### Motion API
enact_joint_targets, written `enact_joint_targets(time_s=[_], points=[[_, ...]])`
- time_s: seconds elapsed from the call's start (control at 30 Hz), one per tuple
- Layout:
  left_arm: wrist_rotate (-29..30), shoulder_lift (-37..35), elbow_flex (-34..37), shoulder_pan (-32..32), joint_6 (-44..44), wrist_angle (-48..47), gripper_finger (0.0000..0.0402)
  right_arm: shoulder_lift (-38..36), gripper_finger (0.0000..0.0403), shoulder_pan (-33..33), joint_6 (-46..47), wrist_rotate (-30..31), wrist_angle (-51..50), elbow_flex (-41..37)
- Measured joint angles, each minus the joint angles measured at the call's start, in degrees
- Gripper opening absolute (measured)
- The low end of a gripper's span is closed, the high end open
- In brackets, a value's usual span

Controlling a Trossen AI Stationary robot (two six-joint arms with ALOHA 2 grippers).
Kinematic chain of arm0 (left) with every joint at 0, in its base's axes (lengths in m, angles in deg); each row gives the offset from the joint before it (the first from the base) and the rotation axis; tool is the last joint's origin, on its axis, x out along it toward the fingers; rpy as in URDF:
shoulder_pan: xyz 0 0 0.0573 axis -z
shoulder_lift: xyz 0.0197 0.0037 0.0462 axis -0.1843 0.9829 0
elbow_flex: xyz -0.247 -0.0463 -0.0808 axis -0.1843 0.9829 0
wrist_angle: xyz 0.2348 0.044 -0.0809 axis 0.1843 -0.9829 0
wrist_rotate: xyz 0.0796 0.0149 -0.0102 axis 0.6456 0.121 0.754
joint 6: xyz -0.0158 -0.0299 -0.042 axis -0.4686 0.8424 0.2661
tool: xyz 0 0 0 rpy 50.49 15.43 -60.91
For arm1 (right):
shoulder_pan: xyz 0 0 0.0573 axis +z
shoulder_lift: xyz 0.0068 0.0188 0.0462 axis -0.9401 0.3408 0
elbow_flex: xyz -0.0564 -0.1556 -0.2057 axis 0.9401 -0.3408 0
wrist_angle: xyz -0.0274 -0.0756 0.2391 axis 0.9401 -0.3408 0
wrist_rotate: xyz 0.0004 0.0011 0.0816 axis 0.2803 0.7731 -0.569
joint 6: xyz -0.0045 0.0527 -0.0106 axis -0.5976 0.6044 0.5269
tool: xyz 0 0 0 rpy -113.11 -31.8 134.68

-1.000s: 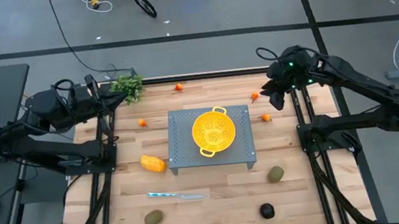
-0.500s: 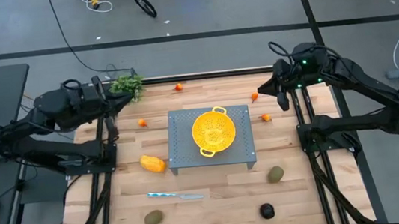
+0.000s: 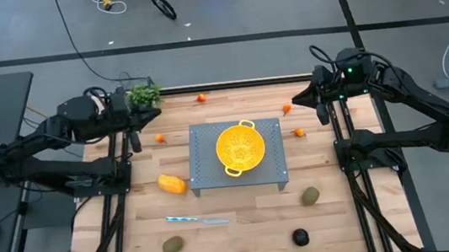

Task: Pick & Place Fruit
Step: Put the pear into the strainer bowl on the shelf

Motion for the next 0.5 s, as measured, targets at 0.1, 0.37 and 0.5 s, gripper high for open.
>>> enact_joint_targets(time_s=[0.1,0.37,0.5], points=[[-0.52,0.61,0.00,-1.41,1.75,-4.86,0.0006,0.00,0.0047,0.00,0.02,0.00,0.00,0.00],[-2.98,3.70,0.04,-4.27,3.49,-12.63,0.0006,-0.02,0.0047,0.00,-2.01,-0.04,0.00,0.00],[-4.43,5.11,0.04,-5.59,3.45,-13.80,0.0005,-0.40,0.0047,0.00,-2.19,-0.07,0.04,0.00]])
